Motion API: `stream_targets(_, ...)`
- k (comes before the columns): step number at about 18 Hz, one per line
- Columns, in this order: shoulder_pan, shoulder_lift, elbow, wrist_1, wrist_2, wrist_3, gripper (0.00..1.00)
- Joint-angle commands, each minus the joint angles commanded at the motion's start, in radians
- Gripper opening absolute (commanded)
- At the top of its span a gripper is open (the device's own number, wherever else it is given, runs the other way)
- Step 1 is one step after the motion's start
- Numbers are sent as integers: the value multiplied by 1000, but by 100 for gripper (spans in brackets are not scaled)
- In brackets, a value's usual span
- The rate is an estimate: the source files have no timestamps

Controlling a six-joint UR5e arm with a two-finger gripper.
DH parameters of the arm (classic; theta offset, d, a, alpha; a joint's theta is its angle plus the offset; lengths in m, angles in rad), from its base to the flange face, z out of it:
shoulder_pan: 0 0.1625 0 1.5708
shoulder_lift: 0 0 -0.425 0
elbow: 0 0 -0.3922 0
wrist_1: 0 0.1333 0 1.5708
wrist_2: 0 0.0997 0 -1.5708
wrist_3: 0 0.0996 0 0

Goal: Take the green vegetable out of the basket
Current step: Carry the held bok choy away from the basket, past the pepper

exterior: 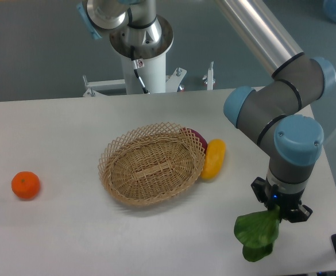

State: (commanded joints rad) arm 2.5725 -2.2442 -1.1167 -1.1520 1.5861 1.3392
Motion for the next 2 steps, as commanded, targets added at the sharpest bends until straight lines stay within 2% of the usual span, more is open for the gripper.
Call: stream_targets(2,0,0,-2,0,0,0,29)
